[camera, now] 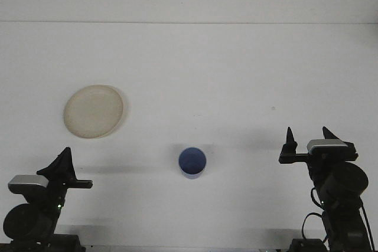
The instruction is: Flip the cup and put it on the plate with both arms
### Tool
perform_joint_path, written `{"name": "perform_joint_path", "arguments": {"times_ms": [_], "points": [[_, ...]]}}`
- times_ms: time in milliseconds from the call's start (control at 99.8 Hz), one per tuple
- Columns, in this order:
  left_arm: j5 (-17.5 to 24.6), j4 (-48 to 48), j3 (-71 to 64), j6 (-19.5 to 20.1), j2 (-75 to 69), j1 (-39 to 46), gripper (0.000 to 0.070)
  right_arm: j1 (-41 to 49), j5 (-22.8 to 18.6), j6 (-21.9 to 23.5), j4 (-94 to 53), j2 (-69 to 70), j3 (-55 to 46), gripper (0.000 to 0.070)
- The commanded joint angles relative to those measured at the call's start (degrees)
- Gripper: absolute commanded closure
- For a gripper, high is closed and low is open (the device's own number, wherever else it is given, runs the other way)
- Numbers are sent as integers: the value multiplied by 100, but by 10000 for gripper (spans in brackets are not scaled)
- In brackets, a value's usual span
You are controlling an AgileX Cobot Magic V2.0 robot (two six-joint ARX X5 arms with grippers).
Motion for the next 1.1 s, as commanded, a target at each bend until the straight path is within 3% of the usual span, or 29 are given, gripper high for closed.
{"name": "perform_joint_path", "arguments": {"times_ms": [0, 200, 381, 471, 951, 1012, 1092], "points": [[98, -485, 595, -85, 400, 0, 689, 7, 4, -61, 92, 28, 24, 88], [516, -1733, 2074, -46, 1808, 0, 689, 7, 4, -61, 90, 28, 24, 88], [855, -2955, 2955, 573, 3010, 0, 689, 7, 4, -61, 92, 28, 24, 88], [852, -3403, 3156, 619, 3482, 0, 689, 7, 4, -61, 92, 28, 24, 88], [850, -3064, 3174, 485, 3838, 0, 675, 7, 4, -59, 90, 28, 24, 88], [848, -3091, 3174, 485, 3825, 0, 577, 7, 4, -61, 90, 28, 24, 88], [848, -3130, 3174, 470, 3825, 0, 275, 7, 4, -61, 90, 28, 24, 88]]}}
